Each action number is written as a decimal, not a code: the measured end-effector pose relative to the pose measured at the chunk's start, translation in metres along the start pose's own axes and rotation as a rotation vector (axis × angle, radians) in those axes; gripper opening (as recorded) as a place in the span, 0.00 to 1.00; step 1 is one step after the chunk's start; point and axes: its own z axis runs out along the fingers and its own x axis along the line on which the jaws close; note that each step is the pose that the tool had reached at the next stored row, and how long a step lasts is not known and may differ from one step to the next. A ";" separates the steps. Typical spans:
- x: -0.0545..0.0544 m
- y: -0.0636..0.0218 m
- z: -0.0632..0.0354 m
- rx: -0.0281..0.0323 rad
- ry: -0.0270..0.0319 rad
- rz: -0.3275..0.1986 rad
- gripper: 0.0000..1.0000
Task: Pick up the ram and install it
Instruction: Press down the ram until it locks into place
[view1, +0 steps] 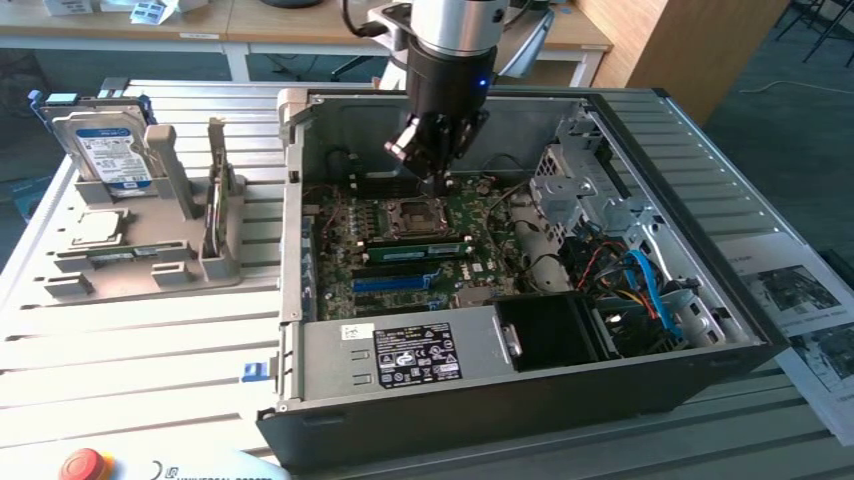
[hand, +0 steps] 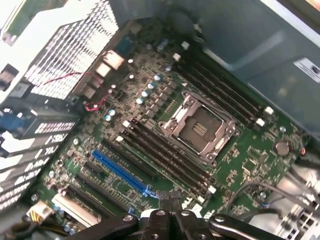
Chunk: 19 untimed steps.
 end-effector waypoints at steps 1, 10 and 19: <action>0.000 0.0000 0.0000 0.0004 0.0000 0.018 0.10; 0.000 0.0000 0.0003 0.0037 -0.0013 0.181 0.10; 0.000 0.0001 0.0007 0.0079 -0.0042 0.338 0.10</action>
